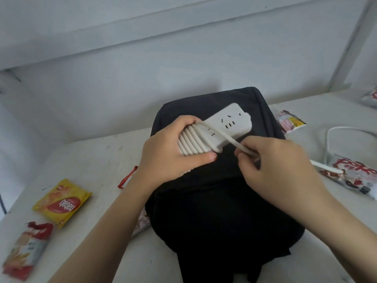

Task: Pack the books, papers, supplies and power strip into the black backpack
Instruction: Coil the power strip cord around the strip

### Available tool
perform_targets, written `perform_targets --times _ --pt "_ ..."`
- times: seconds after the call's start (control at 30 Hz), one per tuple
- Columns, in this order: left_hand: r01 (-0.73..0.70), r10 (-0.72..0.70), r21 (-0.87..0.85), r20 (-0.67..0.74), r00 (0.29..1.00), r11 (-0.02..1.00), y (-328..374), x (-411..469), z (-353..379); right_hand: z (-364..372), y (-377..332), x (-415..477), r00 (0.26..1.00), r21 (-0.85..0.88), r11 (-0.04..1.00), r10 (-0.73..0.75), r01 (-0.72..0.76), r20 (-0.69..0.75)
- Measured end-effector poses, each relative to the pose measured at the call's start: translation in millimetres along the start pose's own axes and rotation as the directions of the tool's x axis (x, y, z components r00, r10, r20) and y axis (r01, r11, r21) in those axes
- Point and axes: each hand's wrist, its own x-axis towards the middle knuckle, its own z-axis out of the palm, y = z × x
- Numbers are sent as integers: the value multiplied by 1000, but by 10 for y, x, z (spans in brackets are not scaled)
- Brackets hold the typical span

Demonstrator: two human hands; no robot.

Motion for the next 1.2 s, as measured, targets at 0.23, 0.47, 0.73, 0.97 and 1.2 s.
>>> perform_targets --times 0.23,0.47,0.73,0.97,1.2 --pt "96 -103 -318 -4 995 943 1 8 -53 206 189 -67 973 284 932 -211 228 -90" --pt "99 -122 -449 -24 992 888 29 18 -41 390 78 -179 955 350 900 -184 259 -234" --pt "88 -112 -479 -22 993 873 27 -9 -66 411 86 -163 953 324 902 -232 287 -197" --pt "94 -134 -440 -61 989 893 -21 -16 -68 380 191 -87 950 353 882 -290 312 -115" --pt "84 -131 -367 -106 986 927 -41 -37 -90 102 417 39 979 145 969 -201 199 0"
